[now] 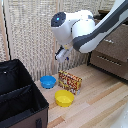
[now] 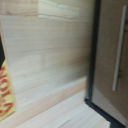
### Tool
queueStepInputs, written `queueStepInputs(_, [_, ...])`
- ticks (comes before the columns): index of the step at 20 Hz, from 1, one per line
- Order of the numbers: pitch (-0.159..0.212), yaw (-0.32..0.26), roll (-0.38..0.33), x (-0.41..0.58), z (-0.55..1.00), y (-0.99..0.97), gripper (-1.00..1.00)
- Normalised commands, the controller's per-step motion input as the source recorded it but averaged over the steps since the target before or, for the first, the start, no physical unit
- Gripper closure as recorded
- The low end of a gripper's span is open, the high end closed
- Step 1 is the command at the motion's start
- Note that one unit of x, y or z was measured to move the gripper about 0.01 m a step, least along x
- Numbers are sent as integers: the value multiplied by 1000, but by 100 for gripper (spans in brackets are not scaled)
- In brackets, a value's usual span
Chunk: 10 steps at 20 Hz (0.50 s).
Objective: Locate and clasp the grip of the topmost drawer. Steadily and circumspectly yank the drawer open. Discover and seize the nutrition bar using your clamp. Deposit the nutrition bar in the accessible drawer. Unclench the nutrition bar.
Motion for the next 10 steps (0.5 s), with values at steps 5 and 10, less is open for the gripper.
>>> queueStepInputs(5, [162, -148, 333, 353, 22, 119, -100])
queueStepInputs(10, [203, -88, 248, 473, 199, 99, -100])
